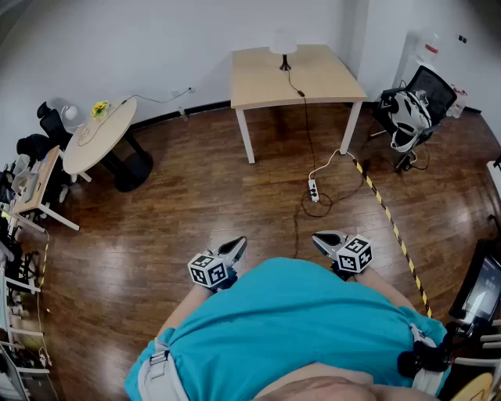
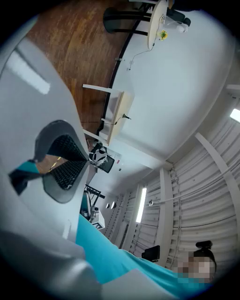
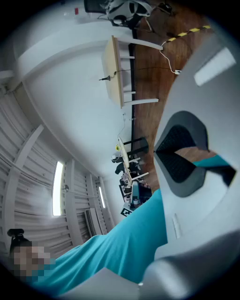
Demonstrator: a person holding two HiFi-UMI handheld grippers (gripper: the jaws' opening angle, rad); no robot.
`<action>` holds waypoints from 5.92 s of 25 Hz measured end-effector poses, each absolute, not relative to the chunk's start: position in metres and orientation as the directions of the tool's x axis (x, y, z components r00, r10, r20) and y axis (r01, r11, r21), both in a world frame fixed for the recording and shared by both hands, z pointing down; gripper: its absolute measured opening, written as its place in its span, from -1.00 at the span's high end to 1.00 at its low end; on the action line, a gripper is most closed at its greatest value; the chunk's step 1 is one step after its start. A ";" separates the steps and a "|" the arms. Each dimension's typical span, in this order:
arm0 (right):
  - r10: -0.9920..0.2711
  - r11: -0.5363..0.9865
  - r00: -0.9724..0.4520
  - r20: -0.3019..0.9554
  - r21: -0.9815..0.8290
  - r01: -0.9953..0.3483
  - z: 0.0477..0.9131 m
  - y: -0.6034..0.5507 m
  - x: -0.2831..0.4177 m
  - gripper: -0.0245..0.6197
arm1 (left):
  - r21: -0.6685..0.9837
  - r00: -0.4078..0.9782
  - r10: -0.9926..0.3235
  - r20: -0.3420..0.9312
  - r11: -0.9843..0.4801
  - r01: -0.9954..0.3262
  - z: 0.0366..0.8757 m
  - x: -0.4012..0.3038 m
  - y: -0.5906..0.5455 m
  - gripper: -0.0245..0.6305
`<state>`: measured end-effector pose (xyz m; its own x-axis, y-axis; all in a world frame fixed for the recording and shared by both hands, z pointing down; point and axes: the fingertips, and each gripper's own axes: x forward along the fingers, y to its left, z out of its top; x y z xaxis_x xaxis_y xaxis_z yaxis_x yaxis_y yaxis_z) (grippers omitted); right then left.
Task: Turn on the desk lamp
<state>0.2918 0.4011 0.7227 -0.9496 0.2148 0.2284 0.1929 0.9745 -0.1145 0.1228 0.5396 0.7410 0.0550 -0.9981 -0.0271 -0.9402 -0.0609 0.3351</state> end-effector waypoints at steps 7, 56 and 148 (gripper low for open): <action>0.250 0.964 -0.942 0.224 -0.147 0.221 0.730 0.330 0.294 0.92 | 0.334 0.030 -0.999 0.010 -0.025 -0.942 0.746 0.138 0.476 0.93; 0.337 0.939 -0.875 0.347 -0.195 0.284 0.627 -0.062 -0.271 0.92 | 0.419 -0.036 -0.998 0.051 0.054 -0.906 0.641 -0.405 0.093 0.93; -0.162 0.659 -0.877 0.453 -0.611 -0.438 0.818 -0.750 -0.213 0.92 | 0.081 0.300 -0.219 0.928 -0.668 -0.740 0.896 -0.385 -0.789 0.92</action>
